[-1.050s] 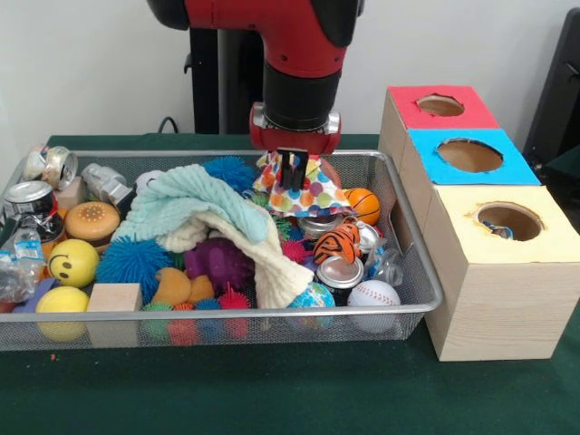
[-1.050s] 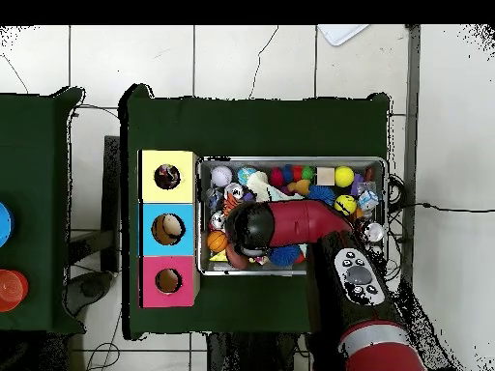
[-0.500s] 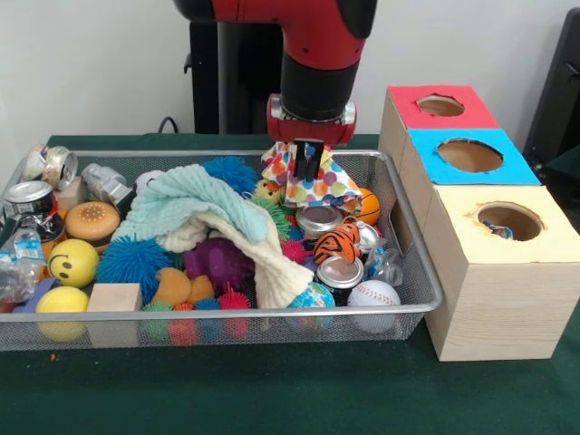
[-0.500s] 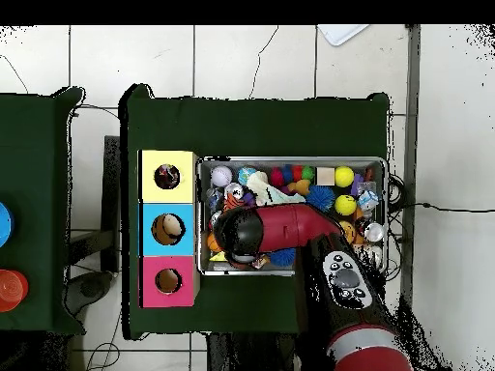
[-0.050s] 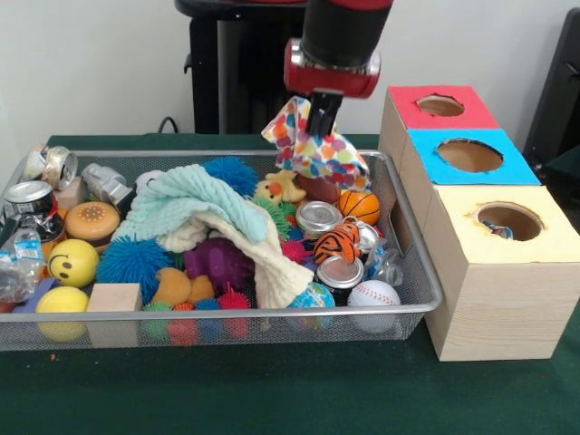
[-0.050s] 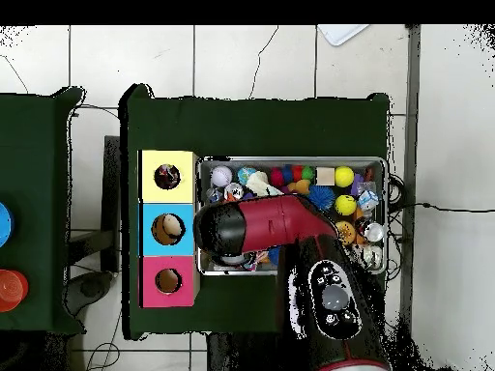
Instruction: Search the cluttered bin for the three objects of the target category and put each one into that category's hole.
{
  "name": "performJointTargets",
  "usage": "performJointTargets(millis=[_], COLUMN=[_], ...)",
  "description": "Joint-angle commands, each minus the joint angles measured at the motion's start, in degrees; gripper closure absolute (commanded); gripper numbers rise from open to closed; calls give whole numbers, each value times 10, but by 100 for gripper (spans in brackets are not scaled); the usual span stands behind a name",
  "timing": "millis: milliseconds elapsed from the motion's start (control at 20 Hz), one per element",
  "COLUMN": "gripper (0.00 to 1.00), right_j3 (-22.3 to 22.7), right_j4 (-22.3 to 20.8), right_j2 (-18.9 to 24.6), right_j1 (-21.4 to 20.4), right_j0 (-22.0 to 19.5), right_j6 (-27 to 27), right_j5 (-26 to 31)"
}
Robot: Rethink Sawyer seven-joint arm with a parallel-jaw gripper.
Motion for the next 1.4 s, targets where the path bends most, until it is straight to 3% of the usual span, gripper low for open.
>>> performJointTargets(millis=[50, 400, 600, 900, 1400], gripper=[100, 100, 100, 100, 100], right_j3=[-38, -39, -65, -144, -271], right_j4=[7, 2, 16, 35, 65], right_j2=[24, 30, 35, 34, 17], right_j1=[-26, -18, -2, 32, 67], right_j0=[-1, -5, 17, 72, 113], right_j6=[-37, -35, -2, 56, 64], right_j5=[87, 78, 86, 126, 239])
